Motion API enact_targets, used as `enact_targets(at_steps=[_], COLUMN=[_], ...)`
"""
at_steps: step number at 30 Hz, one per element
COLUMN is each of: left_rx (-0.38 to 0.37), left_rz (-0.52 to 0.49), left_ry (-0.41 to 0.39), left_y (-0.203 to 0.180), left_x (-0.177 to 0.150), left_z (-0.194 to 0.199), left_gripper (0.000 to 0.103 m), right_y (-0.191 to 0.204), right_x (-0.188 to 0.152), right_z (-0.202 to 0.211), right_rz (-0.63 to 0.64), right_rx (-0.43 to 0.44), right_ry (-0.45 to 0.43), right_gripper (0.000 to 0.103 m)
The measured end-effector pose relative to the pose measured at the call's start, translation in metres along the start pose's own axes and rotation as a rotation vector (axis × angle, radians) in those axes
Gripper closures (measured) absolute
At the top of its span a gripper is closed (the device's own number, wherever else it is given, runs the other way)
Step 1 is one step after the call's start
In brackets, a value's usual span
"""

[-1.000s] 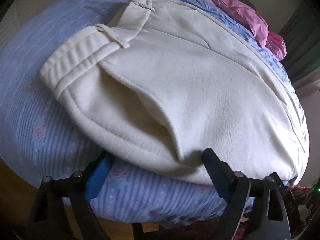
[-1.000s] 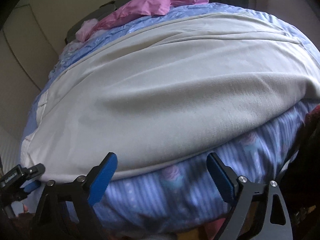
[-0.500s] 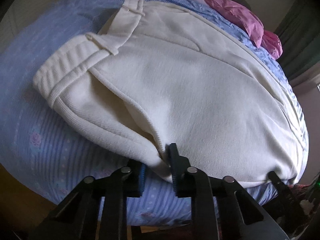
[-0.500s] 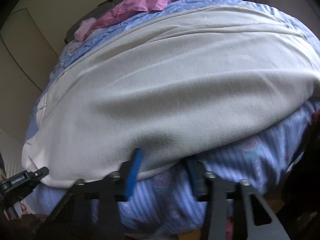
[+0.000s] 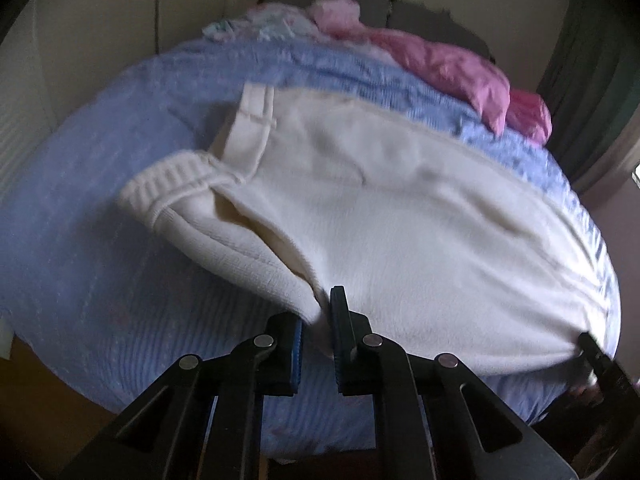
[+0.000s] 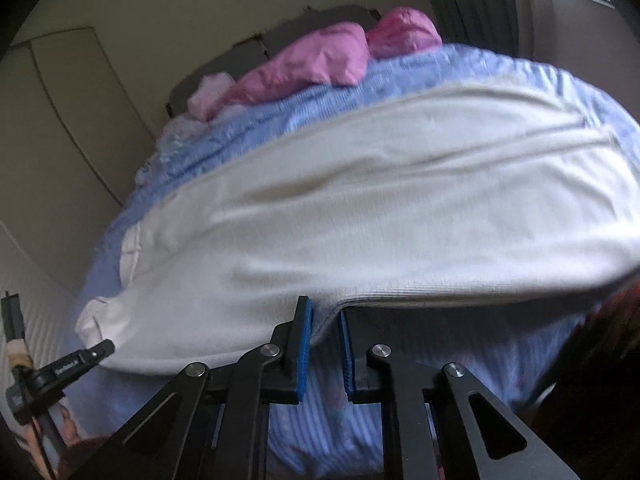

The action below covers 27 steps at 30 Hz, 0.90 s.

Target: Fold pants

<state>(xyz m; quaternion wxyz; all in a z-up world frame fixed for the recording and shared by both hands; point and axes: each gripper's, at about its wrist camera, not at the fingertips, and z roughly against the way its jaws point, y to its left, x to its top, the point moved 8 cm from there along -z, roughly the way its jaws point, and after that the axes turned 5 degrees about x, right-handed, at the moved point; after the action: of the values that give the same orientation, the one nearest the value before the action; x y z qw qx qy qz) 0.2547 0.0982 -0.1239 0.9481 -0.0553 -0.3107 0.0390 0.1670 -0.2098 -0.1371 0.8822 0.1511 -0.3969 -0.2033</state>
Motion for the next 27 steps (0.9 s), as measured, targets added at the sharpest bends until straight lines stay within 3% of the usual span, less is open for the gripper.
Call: enact_targets(at_steps=[7,14,18,22,27], left_rx=[-0.007,-0.018,-0.028,-0.011,0.004], left_rz=[0.021,0.048,0.061,0.049,0.026], left_ry=[-0.128,-0.221,-0.215,-0.195,-0.159], left_y=[-0.020,-0.019,-0.019,-0.026,-0.038], left_x=[0.051,0.062,0.083,0.113,0.160], left_z=[0.034,0.070,0.066,0.049,0.021], left_gripper=[0.091,0.092,0.092,0.092,0.092], right_y=[0.009,0.033,0.045,0.053,0.062], right_x=[0.044,0.073,0.098,0.130,0.170], right_z=[0.018,0.058,0.063,0.029,-0.005], right_rz=[-0.020,0.040,0.063,0.071,0.094], right_rx=[0.040,0.107,0.130,0.123,0.088], right_ry=[-0.067,-0.131,-0.167,-0.108,-0.102], right_gripper=[0.090,0.090,0.090,0.090,0.090])
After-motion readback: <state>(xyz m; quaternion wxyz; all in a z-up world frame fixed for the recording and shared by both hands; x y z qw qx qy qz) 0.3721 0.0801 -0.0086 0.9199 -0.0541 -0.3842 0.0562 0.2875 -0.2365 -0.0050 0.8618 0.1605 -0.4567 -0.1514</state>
